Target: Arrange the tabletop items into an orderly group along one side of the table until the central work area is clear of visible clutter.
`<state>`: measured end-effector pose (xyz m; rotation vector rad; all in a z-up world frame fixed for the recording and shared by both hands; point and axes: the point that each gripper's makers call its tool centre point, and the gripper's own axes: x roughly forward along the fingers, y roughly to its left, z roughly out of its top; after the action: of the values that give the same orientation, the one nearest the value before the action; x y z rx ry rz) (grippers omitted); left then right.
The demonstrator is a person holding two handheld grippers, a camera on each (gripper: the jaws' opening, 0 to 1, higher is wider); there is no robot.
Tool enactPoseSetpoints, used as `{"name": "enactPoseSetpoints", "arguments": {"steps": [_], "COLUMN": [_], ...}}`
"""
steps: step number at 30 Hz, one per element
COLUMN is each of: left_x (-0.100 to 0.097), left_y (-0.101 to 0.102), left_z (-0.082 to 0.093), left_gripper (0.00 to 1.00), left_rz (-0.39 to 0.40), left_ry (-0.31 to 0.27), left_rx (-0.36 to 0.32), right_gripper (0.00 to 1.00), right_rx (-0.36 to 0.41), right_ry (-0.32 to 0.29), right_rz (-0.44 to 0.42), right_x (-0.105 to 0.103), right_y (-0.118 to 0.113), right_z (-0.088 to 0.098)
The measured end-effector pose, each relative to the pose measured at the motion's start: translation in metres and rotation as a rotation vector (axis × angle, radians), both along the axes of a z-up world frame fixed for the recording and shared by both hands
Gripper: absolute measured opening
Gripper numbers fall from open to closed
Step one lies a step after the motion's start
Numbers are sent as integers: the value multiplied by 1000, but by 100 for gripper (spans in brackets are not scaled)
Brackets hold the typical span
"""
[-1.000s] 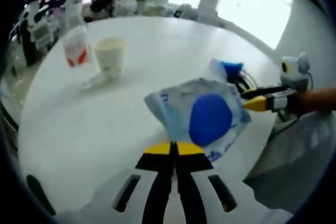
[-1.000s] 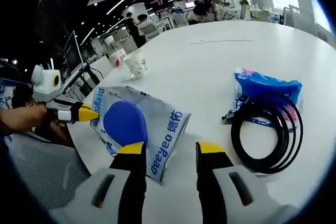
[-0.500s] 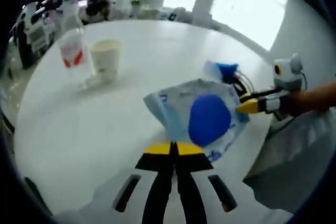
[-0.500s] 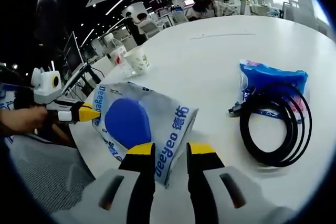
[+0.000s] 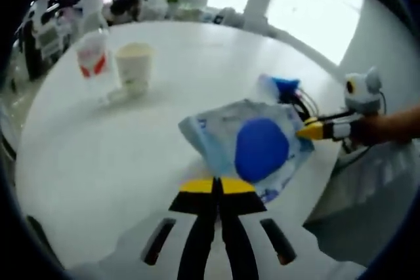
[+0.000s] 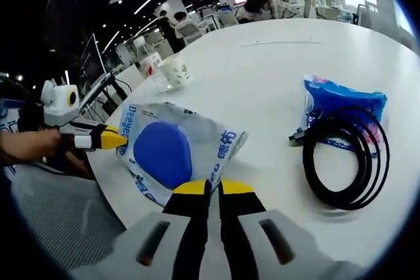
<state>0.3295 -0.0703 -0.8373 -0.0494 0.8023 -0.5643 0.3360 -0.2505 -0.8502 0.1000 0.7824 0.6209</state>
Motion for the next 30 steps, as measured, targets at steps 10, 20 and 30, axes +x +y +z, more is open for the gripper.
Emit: {"name": "enactPoseSetpoints", "arguments": {"steps": [10,20,30], "left_x": [2,4,4], "left_y": [-8,-10,-12], "left_z": [5,6,8], "left_gripper": [0,0,0], "left_rz": [2,6,7], "left_ry": [-13,-24,-27], "left_rx": [-17,-21,-27], "right_gripper": [0,0,0], "right_rx": [-5,-20,-8], "right_ry": [-41,-58,-49], "right_rz": [-53,-61,-90], "right_x": [10,12,14], "right_y": [-7,-9,-12], "right_z": [10,12,13]}}
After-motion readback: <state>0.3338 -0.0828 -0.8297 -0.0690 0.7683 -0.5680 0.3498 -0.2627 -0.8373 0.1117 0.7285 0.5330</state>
